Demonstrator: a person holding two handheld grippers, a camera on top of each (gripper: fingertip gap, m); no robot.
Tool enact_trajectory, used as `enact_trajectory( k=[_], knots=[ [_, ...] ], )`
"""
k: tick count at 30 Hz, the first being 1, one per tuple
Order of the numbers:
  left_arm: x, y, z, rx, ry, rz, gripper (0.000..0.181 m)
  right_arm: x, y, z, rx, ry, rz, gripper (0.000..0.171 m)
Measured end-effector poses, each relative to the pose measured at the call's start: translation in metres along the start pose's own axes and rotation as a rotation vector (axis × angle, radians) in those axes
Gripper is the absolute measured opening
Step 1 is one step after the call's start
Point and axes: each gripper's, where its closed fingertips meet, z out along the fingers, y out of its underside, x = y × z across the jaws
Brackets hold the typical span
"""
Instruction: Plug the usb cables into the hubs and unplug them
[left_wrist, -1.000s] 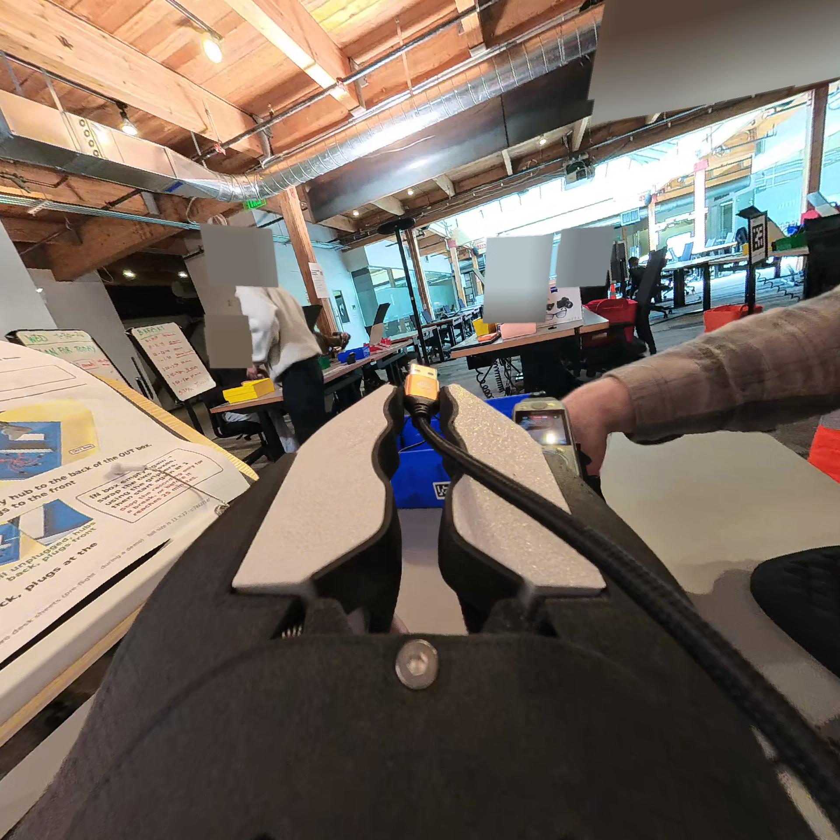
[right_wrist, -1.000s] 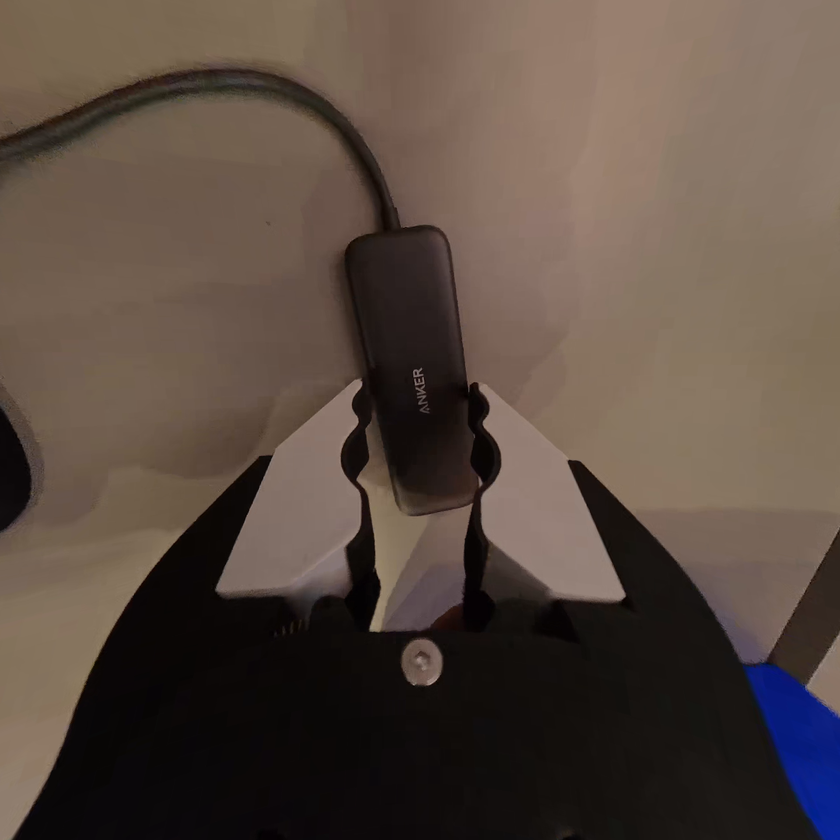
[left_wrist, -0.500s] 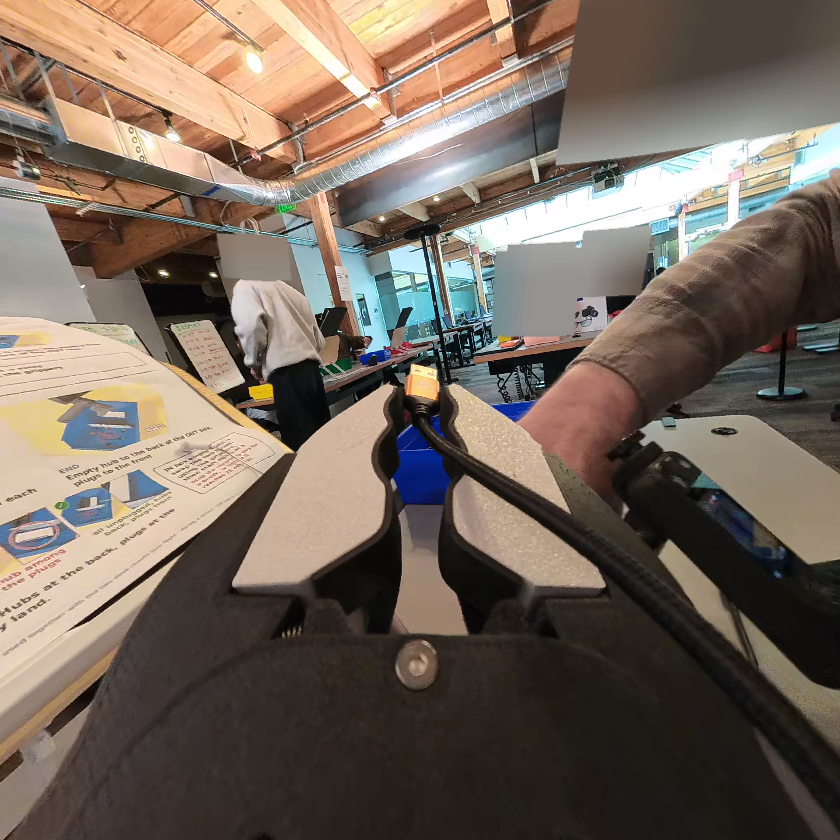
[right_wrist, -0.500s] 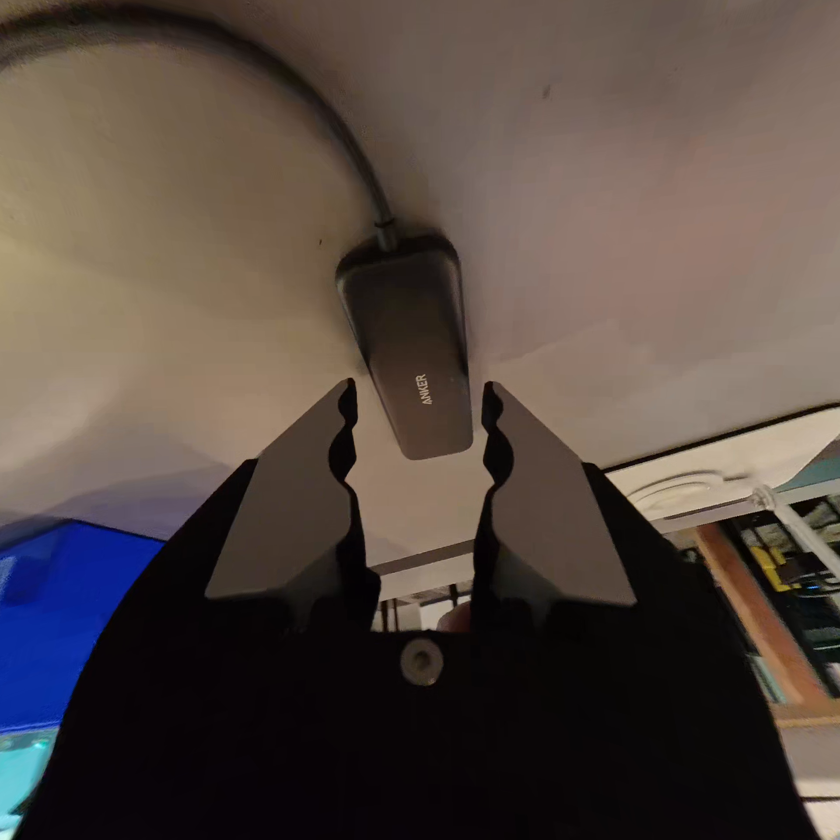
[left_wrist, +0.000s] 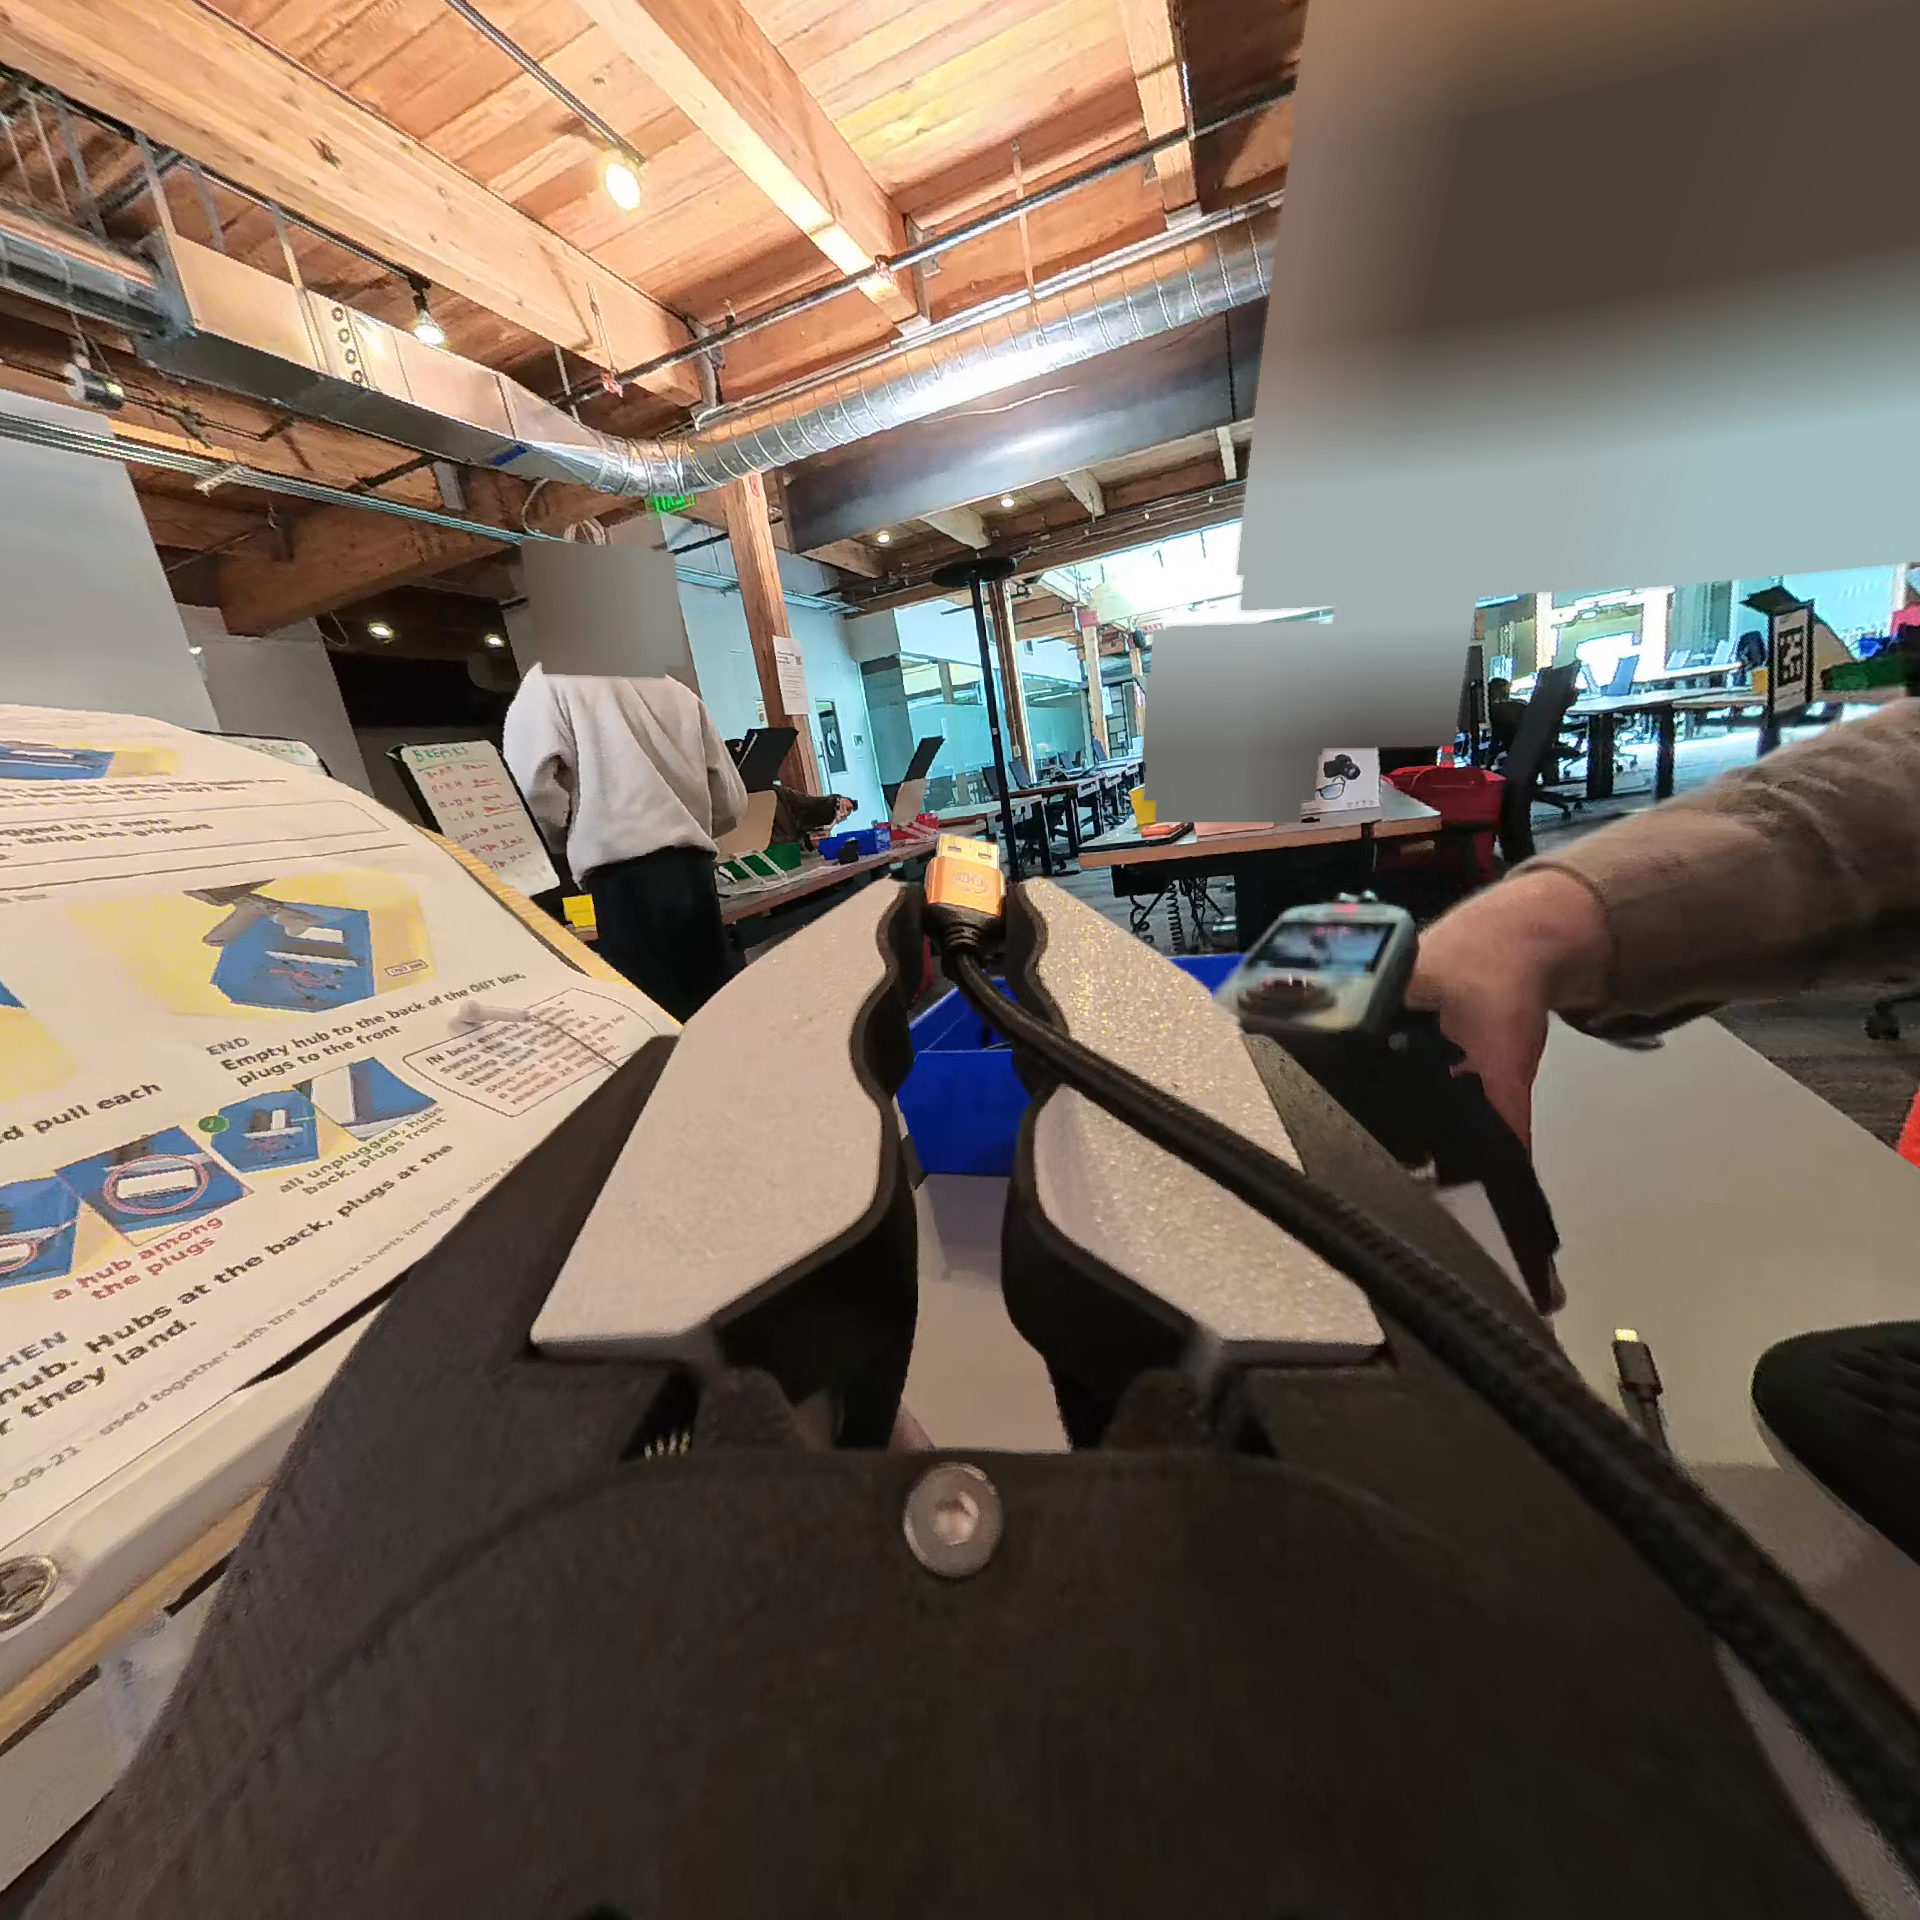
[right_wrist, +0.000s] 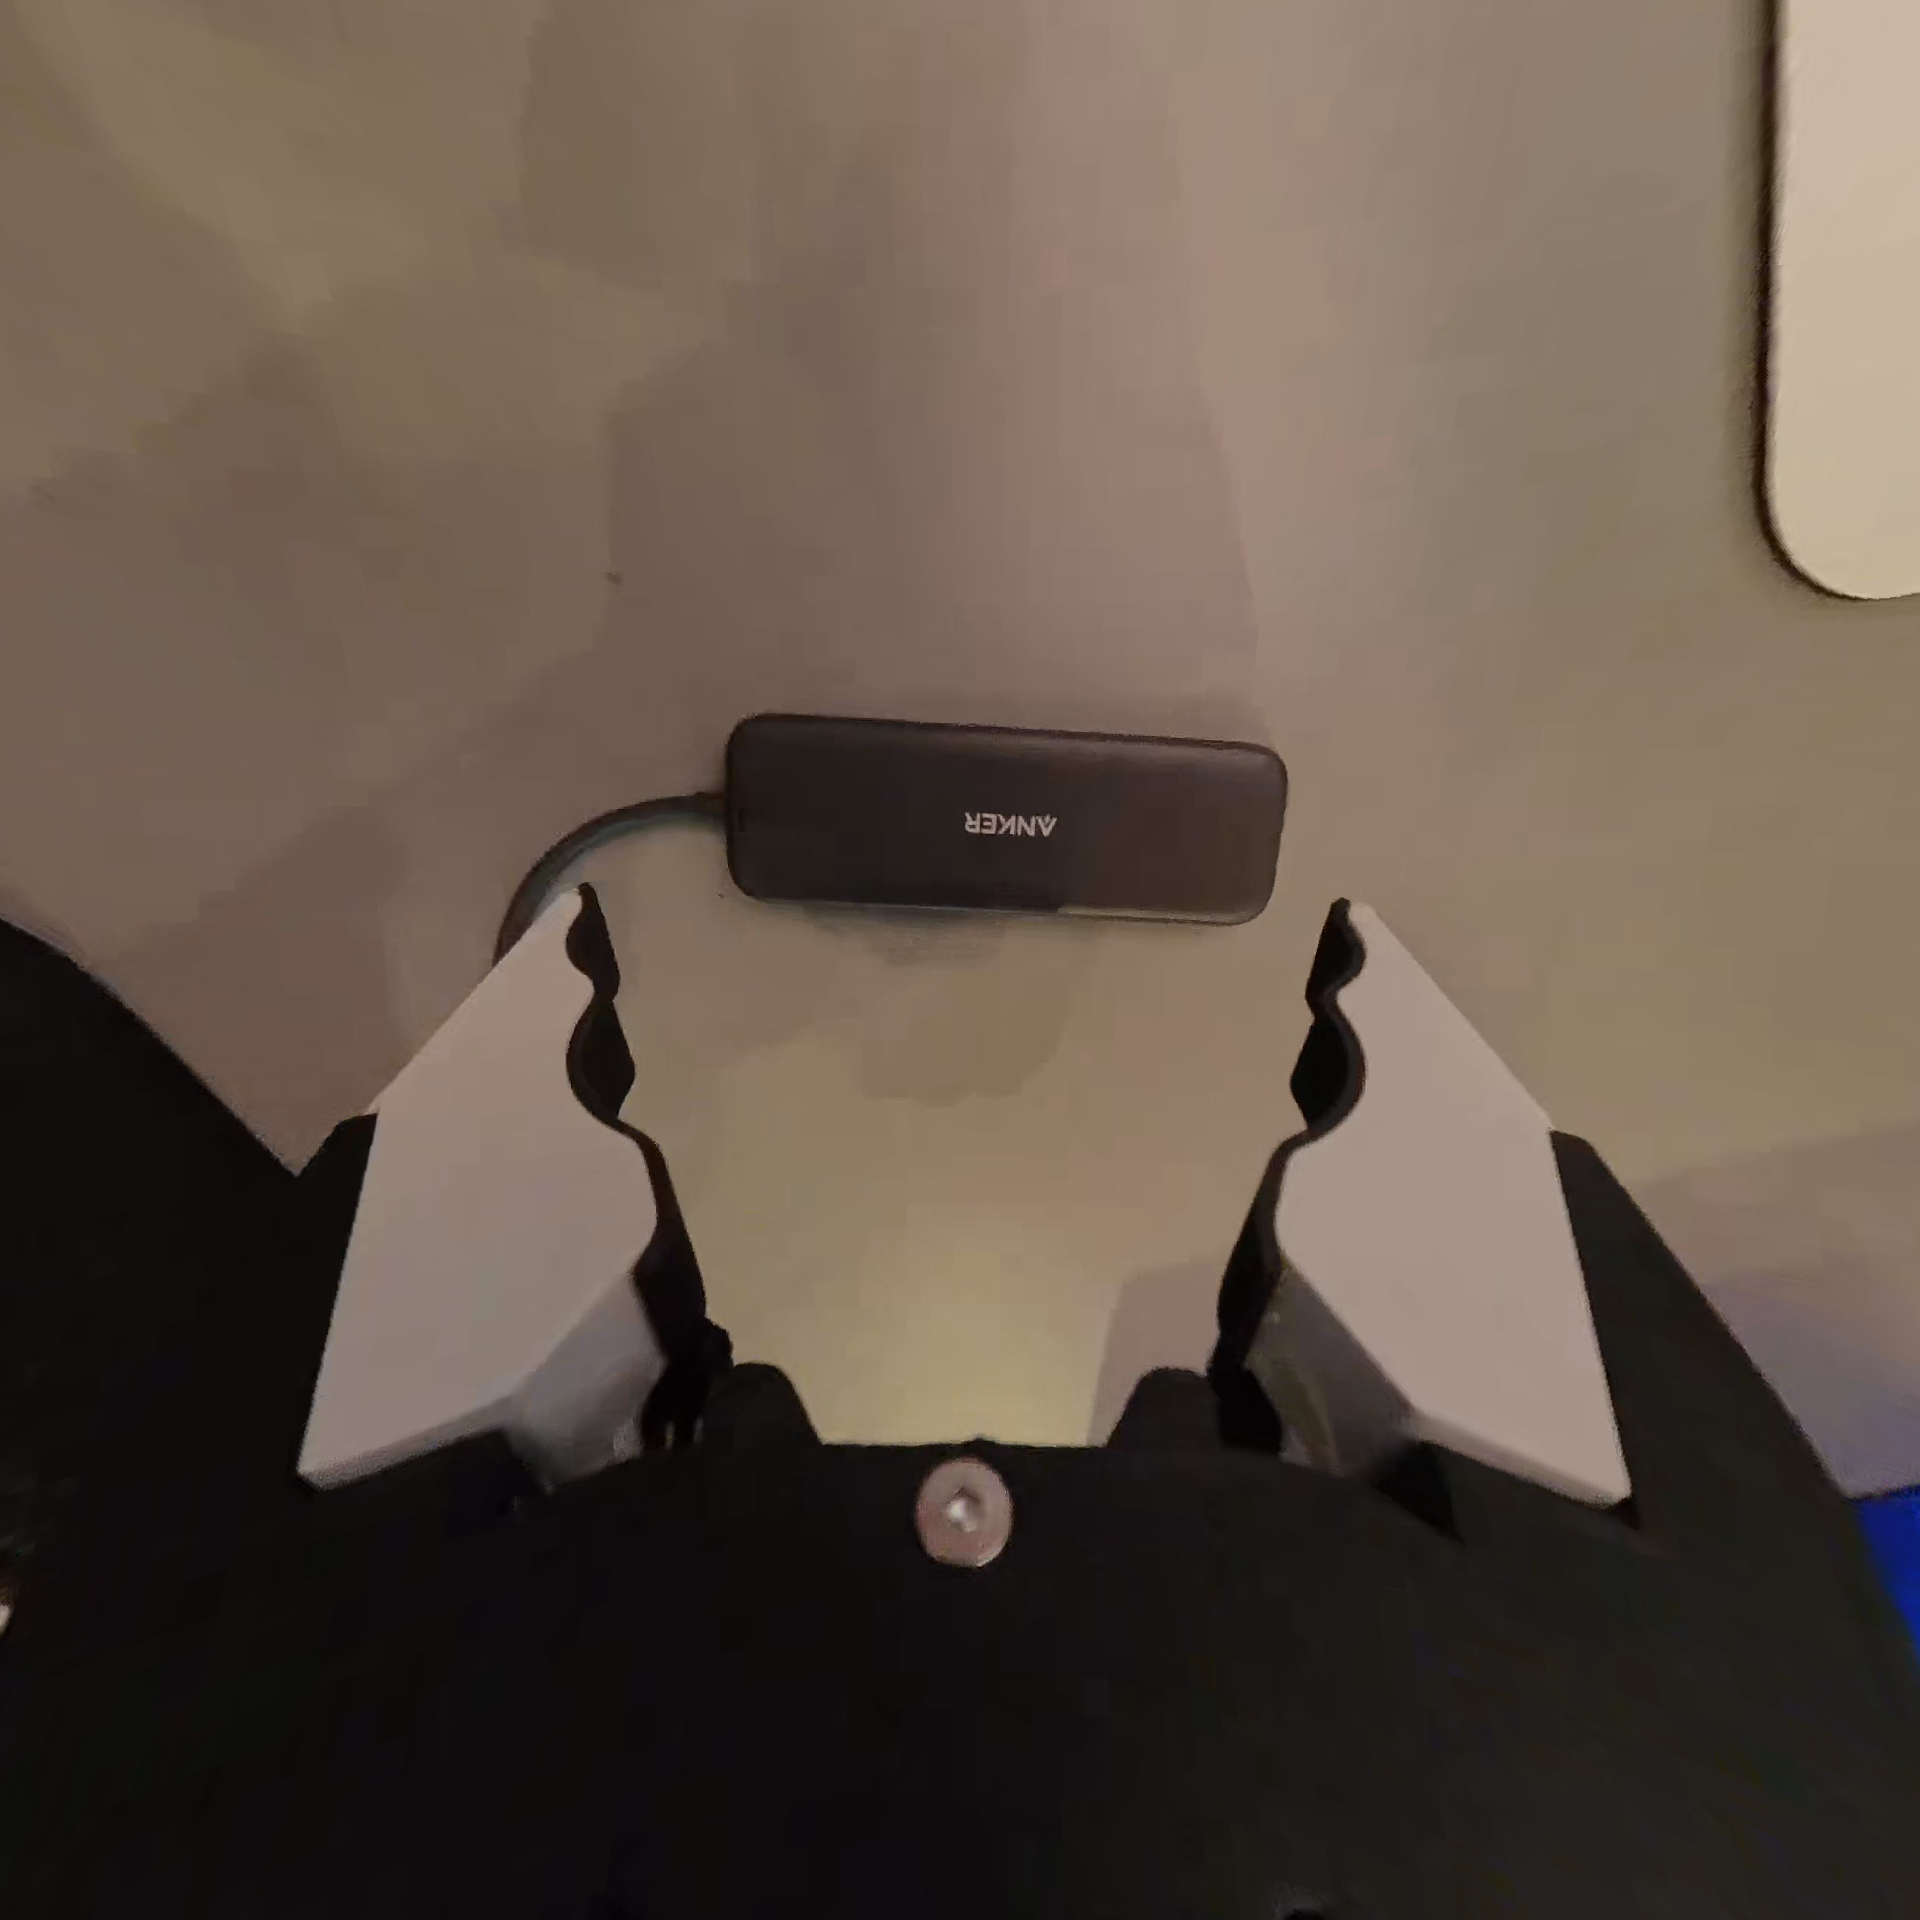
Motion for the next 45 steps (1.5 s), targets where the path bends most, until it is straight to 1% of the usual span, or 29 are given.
enact_trajectory(
  k=[5, 9, 11, 14, 15, 22, 25, 33, 40, 45],
  knots=[
    [-0.002, -0.006, -0.003, 0.013, -0.003, 0.005, 0.015, 0.006, 0.007, 0.02, -0.105, 0.042, -0.016, 0.128],
    [0.0, -0.011, -0.004, 0.028, 0.007, 0.001, 0.015, 0.009, 0.012, 0.029, -0.175, 0.022, 0.002, 0.13],
    [0.001, -0.012, -0.004, 0.03, 0.011, 0.0, 0.015, 0.006, 0.013, 0.033, -0.194, -0.006, 0.026, 0.13],
    [0.002, -0.013, -0.004, 0.04, 0.018, -0.011, 0.015, 0.007, 0.013, 0.04, -0.22, 0.001, 0.009, 0.13],
    [0.002, -0.013, -0.003, 0.04, 0.02, -0.01, 0.015, 0.008, 0.012, 0.04, -0.223, 0.0, 0.006, 0.127],
    [0.004, -0.015, -0.003, 0.036, 0.027, 0.002, 0.015, 0.01, 0.015, 0.039, -0.246, -0.029, -0.112, 0.126],
    [0.003, -0.014, -0.004, 0.034, 0.023, 0.0, 0.015, 0.01, 0.013, 0.038, -0.211, -0.037, -0.121, 0.126],
    [0.005, -0.004, 0.0, 0.005, 0.033, -0.005, 0.015, 0.008, -0.003, 0.023, -0.016, -0.075, -0.074, 0.126],
    [0.006, 0.008, 0.003, -0.036, 0.042, -0.005, 0.015, 0.012, -0.018, -0.004, 0.145, -0.074, -0.043, 0.125],
    [0.011, 0.02, 0.008, -0.08, 0.062, -0.009, 0.015, 0.014, -0.022, -0.029, 0.189, -0.076, -0.063, 0.125]
  ],
)
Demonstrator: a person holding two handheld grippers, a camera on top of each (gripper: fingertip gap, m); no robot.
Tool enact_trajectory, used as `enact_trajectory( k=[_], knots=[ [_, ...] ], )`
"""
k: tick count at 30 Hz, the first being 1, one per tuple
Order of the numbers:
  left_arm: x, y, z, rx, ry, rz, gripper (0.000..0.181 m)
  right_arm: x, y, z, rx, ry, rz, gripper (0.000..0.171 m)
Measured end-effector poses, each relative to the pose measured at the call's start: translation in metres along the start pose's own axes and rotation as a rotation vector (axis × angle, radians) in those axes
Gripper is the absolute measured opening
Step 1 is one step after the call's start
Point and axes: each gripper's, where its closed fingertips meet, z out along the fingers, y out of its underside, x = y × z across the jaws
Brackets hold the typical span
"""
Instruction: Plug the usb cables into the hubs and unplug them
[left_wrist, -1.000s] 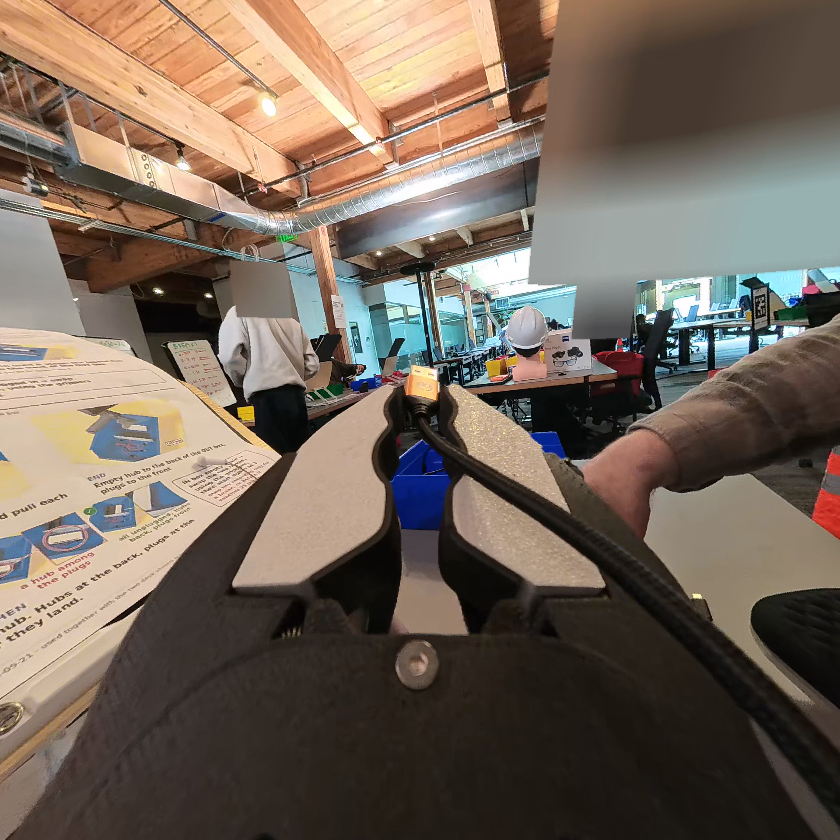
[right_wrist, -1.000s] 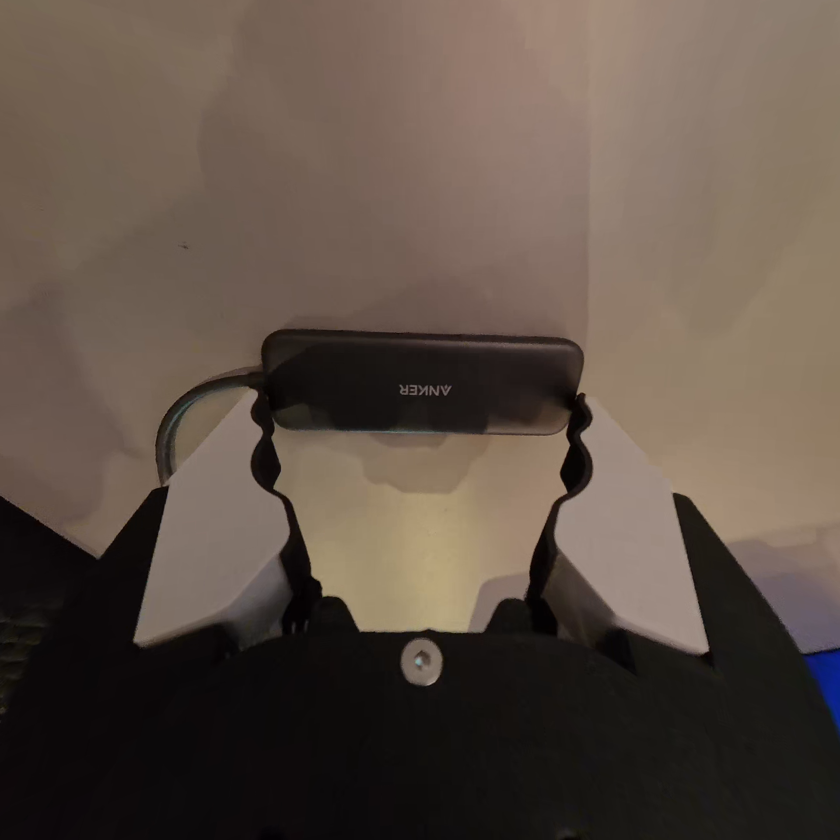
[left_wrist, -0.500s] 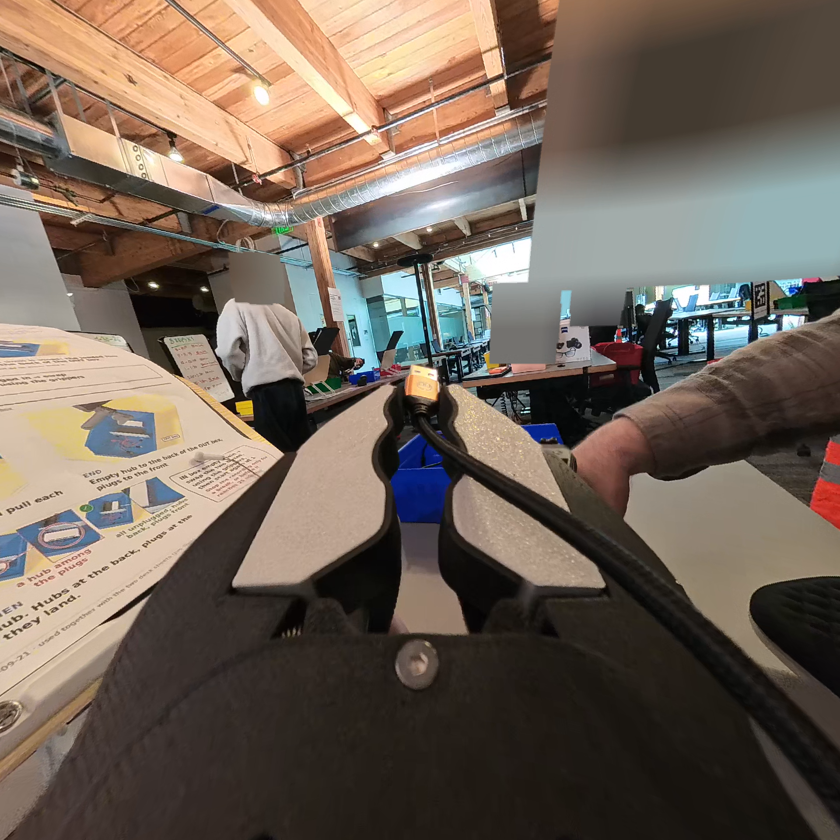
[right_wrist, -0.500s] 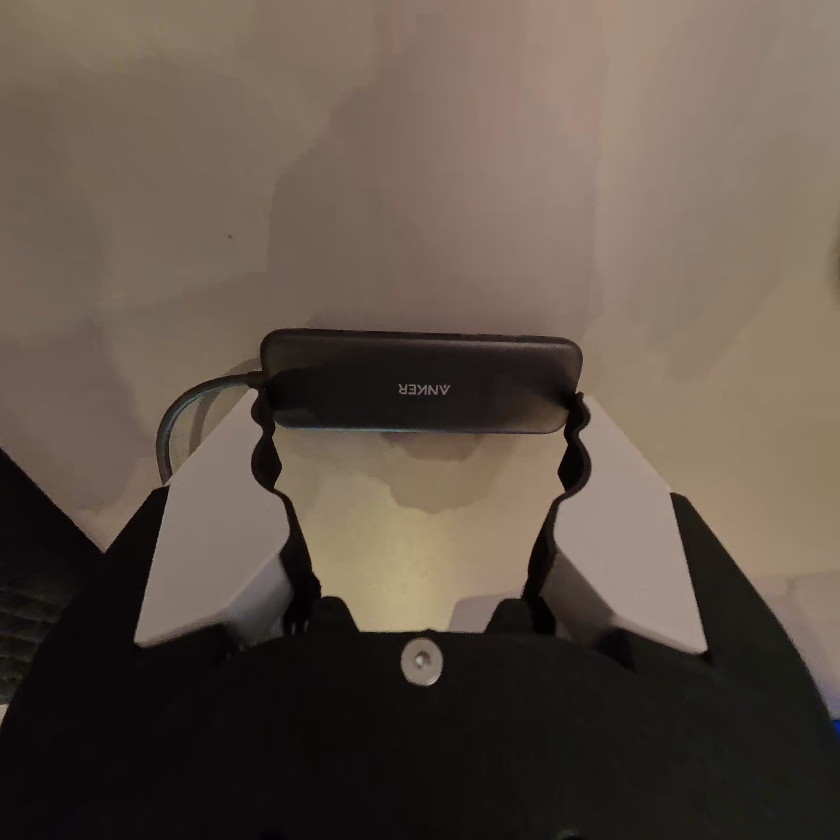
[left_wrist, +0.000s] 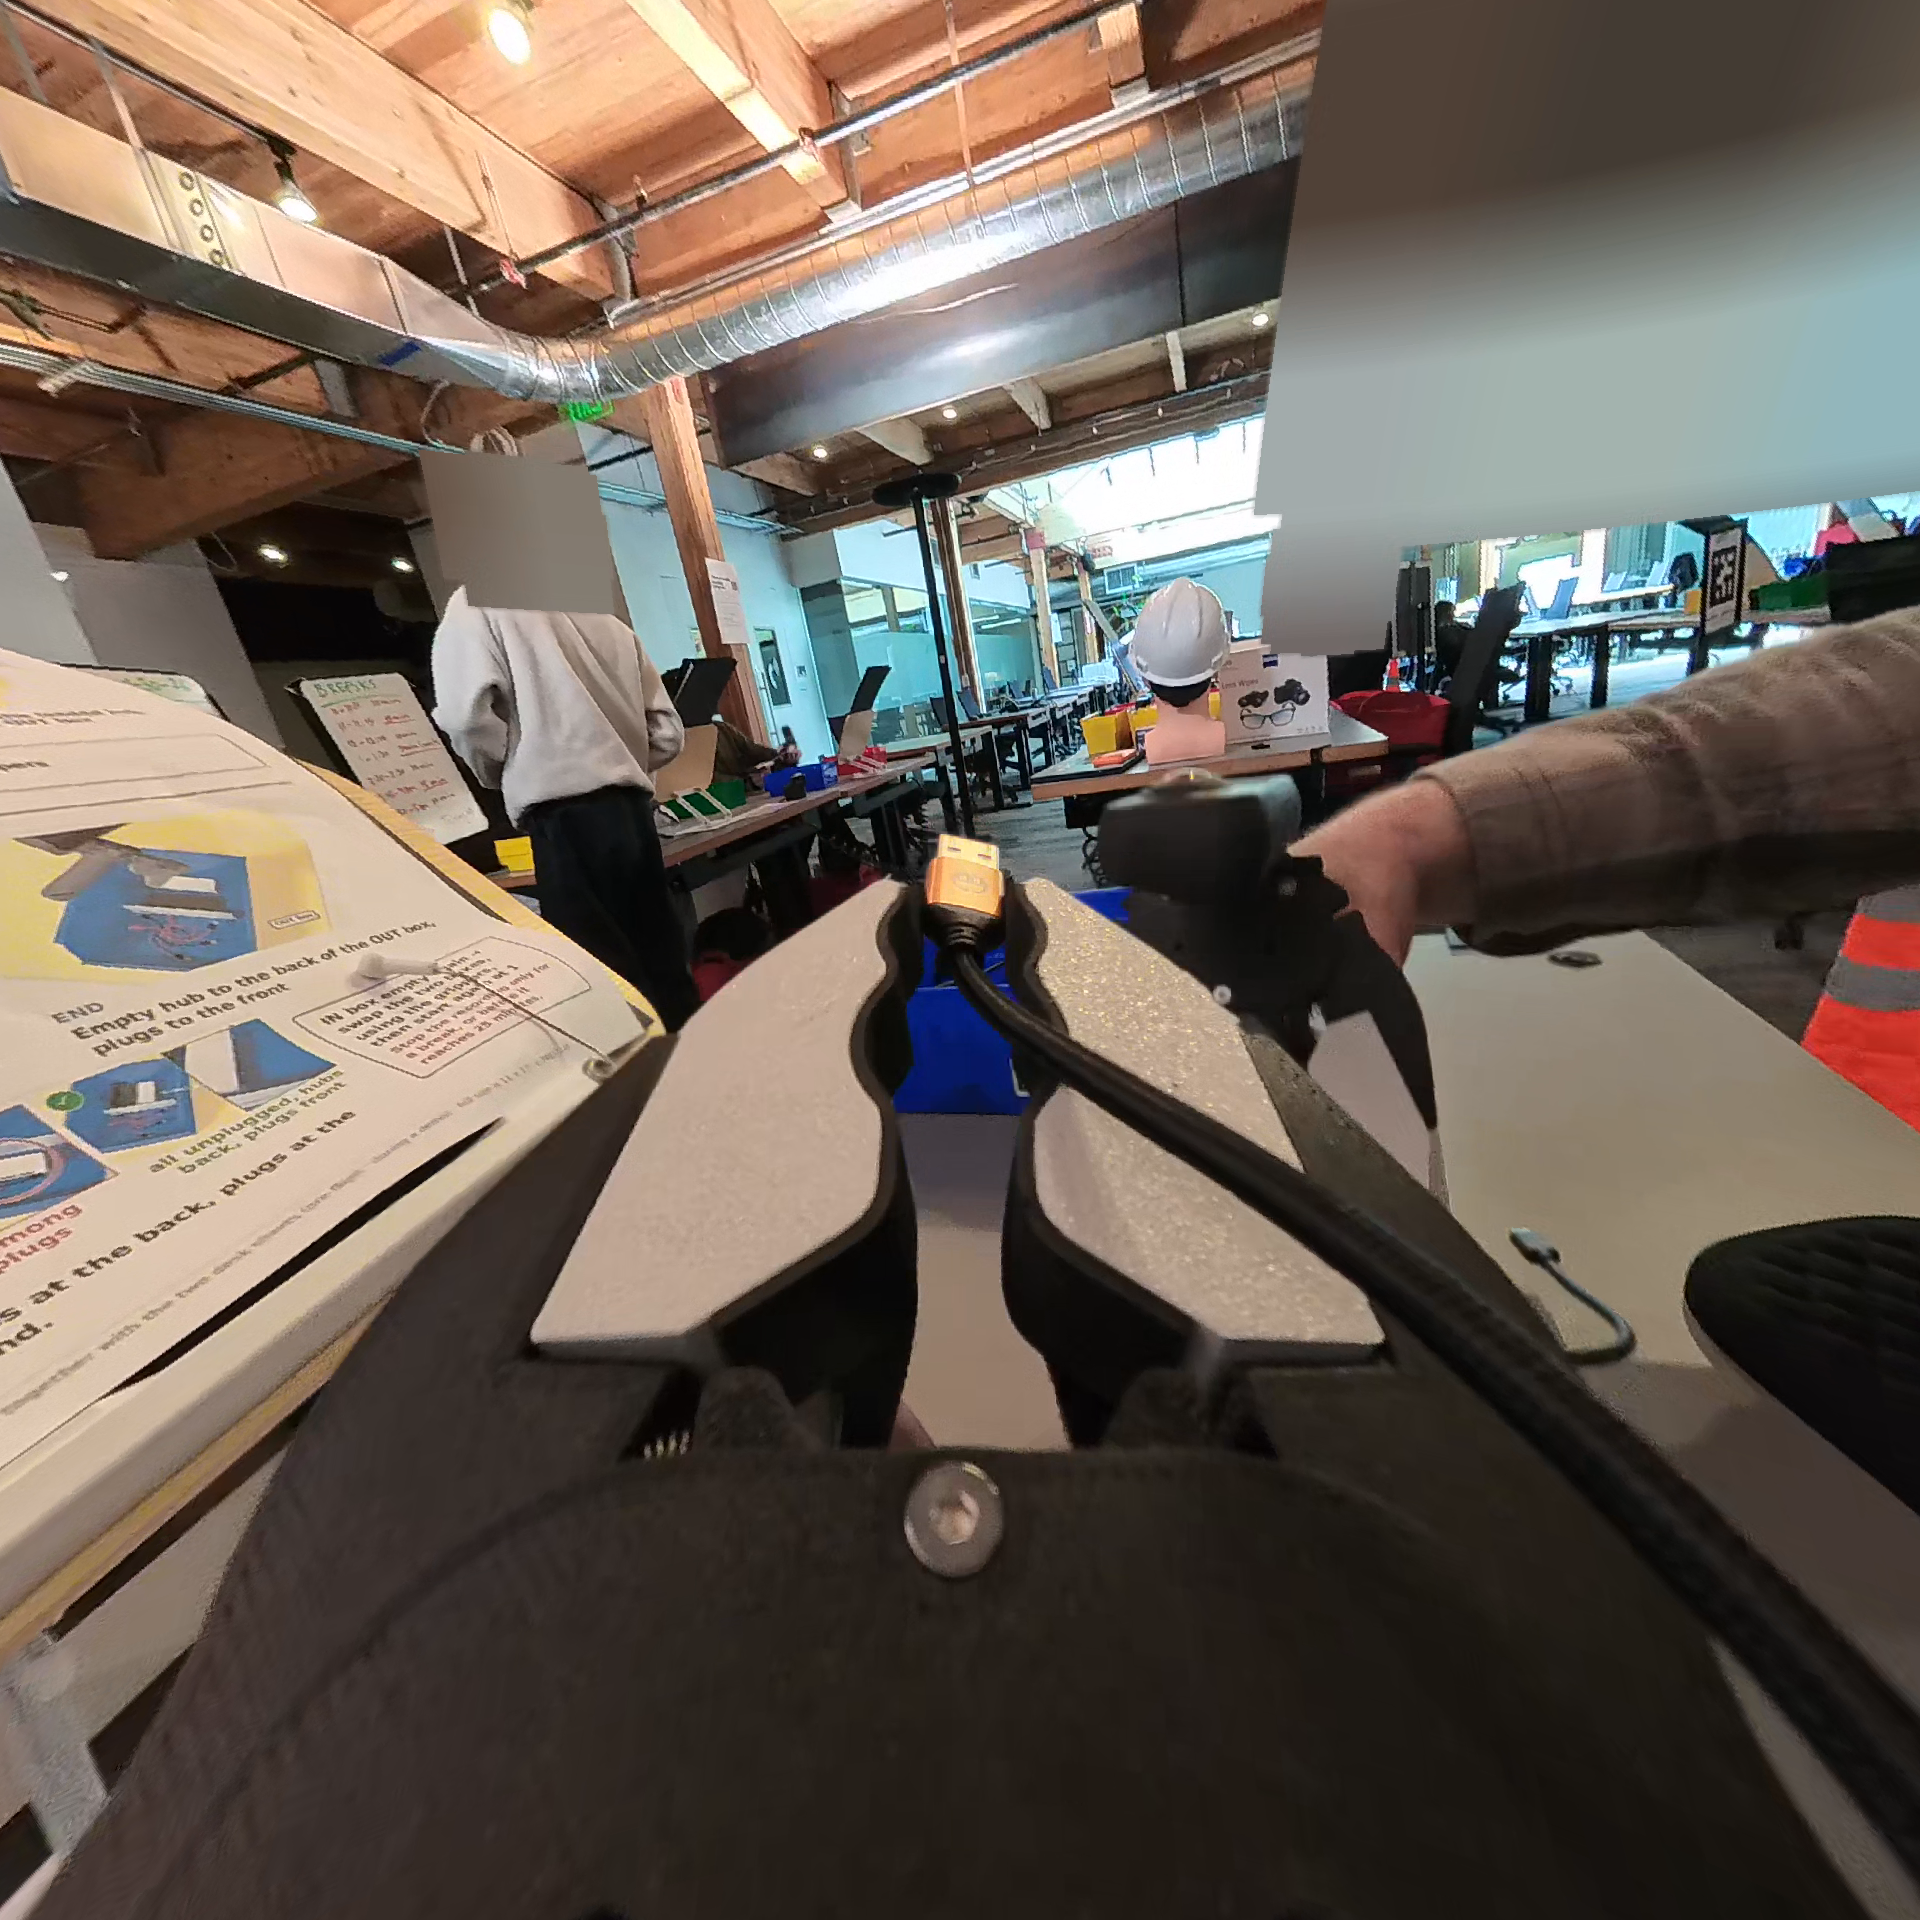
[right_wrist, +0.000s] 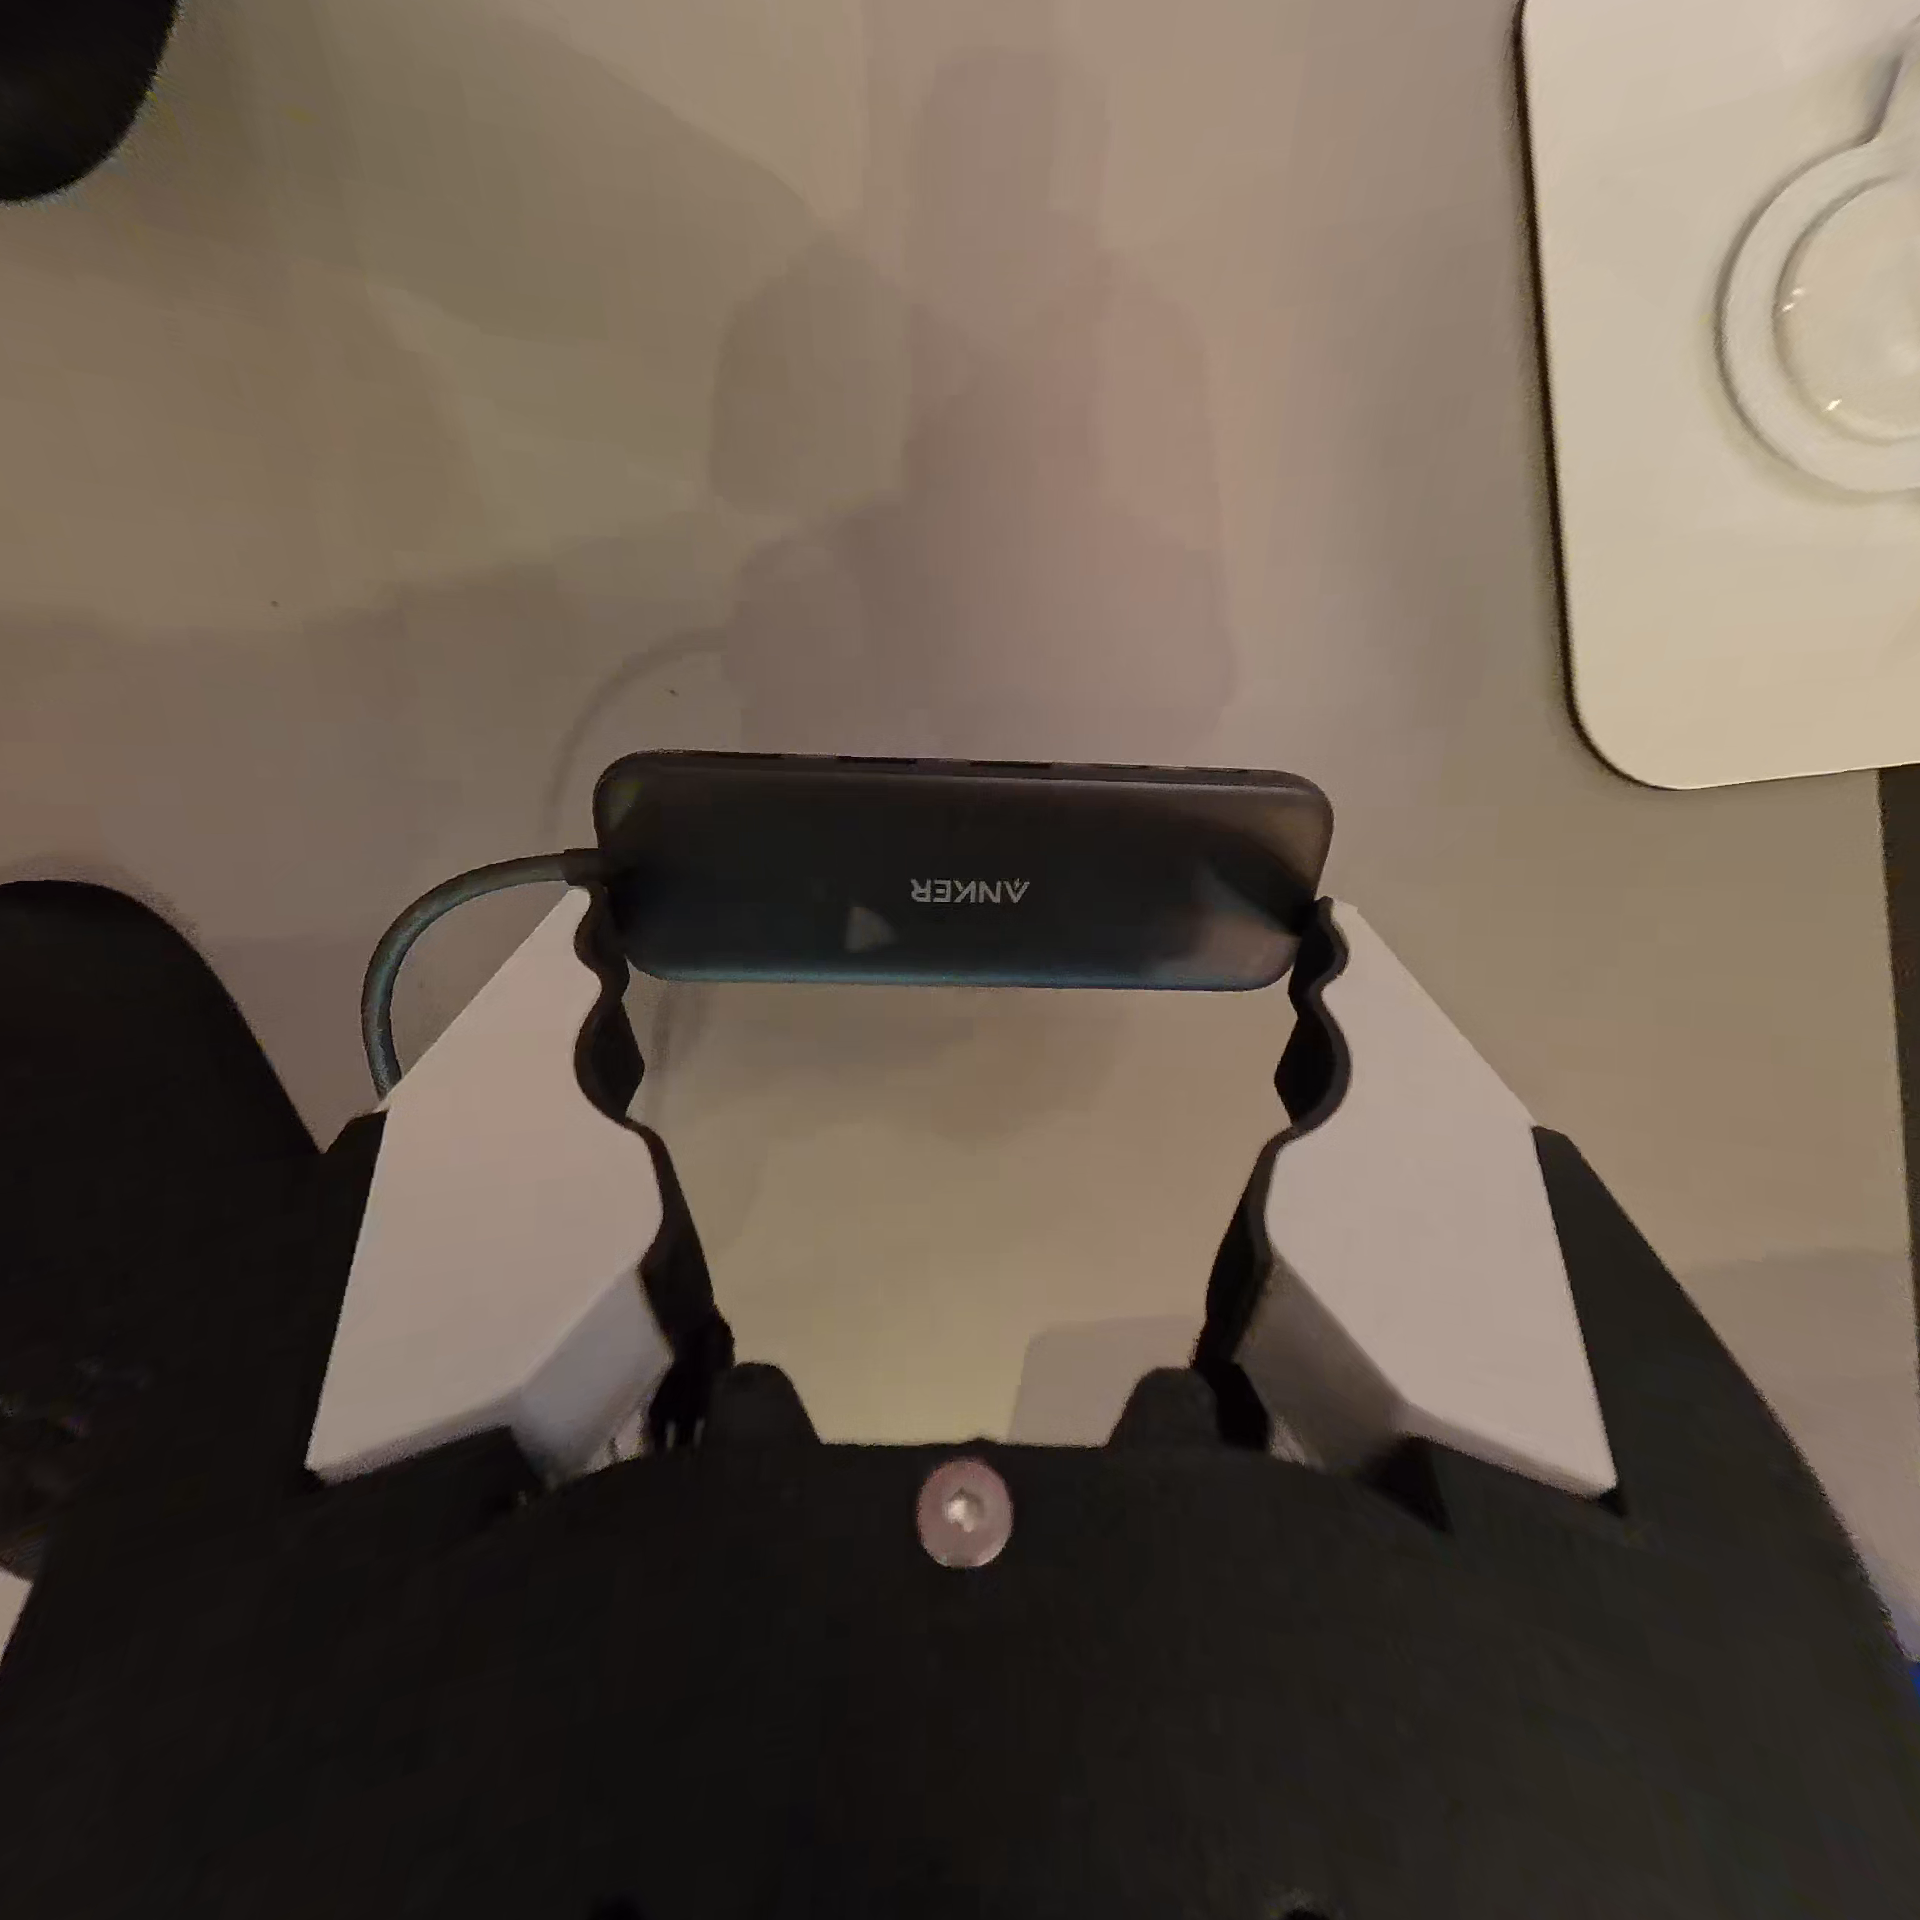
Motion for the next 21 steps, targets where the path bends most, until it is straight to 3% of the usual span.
enact_trajectory(
  k=[10, 21],
  knots=[
    [0.017, 0.027, 0.016, -0.08, 0.057, -0.009, 0.015, 0.0, -0.008, -0.041, 0.014, 0.006, -0.05, 0.125],
    [0.034, 0.05, 0.028, -0.141, 0.109, -0.011, 0.015, -0.009, -0.005, -0.056, 0.073, -0.025, -0.03, 0.125]
  ],
)
